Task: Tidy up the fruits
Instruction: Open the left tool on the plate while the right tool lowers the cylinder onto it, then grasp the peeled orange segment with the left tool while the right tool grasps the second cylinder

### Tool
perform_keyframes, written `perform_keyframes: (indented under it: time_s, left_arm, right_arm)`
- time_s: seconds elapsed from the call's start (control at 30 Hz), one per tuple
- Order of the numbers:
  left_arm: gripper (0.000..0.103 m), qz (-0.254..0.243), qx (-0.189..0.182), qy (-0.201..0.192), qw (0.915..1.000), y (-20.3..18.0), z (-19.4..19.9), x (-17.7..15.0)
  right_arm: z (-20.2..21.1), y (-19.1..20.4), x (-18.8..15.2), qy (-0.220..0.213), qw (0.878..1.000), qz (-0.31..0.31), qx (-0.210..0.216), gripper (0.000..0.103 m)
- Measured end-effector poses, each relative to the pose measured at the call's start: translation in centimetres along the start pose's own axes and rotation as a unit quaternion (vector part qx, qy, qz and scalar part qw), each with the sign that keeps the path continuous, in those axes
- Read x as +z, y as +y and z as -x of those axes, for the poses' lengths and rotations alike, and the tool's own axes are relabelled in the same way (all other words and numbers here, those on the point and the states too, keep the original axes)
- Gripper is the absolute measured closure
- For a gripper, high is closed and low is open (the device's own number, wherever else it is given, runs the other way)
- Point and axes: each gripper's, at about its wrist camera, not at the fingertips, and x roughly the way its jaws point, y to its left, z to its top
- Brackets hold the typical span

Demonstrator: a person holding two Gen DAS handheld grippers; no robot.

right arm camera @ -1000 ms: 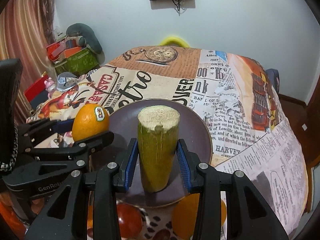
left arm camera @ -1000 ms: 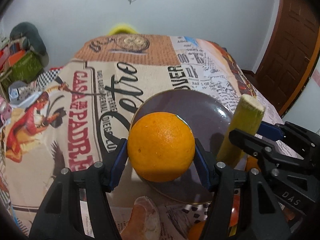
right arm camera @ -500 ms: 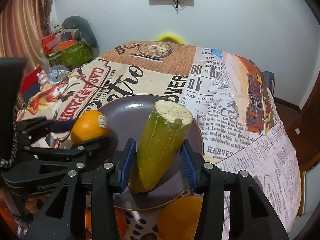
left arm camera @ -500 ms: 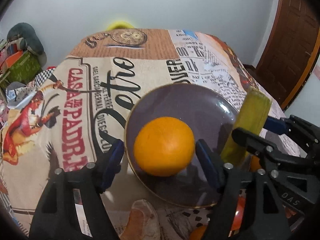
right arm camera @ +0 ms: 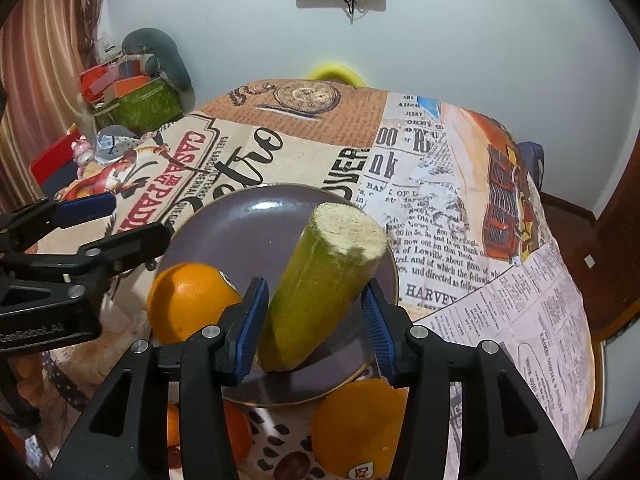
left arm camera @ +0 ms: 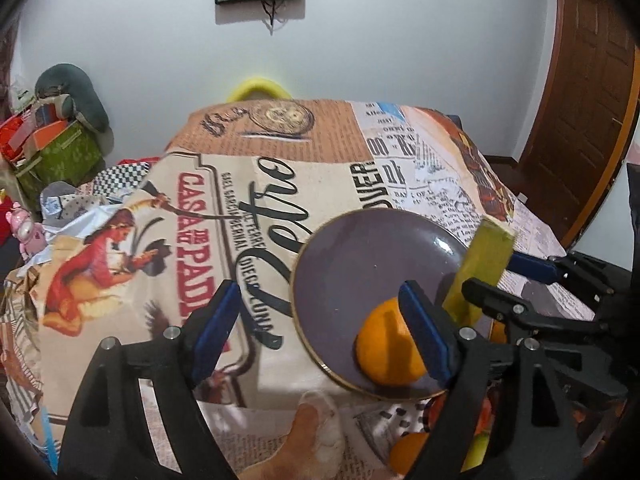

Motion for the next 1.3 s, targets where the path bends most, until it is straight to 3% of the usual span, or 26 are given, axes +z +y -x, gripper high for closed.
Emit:
perform_keyframes:
  time_s: [0.27,0.6,0.8,1.23,1.3]
  left_arm:
    - [0.020,0.007,0.014,-0.012,0.9998,1.3,2.3,-0.3]
    - [0.020,-0.003,0.018,-0.015,0.9997,1.4,6.0,-2.3]
    - [0.020,-0.006,0.012,-0.004,0.9999,1.4,7.7,-4.4]
    - [0.020,-0.005,0.003,0.052,0.9986,3.2,7.2,-9.7]
    - [0.024,-0.005,-0.003,0.061,0.9981,3.4,6.7,-10.2]
  right_arm:
    - [1.7,1.3,0.9,-0.022,1.000,0.012,-0.002,0.053]
    - [5.6,2.0,-1.1,-0.022,1.000,0.008,-0.006,0.052]
    - [8.2,2.4,-3.2,-0.021,1.000,-0.003,-0.009,0.045]
    - [9.0,4.7,-8.7,0.037,0.999,-0.018,0.004,0.041]
    - [8.2,5.2,-9.5,0.050,0.998,-0.027,0.013,0.040]
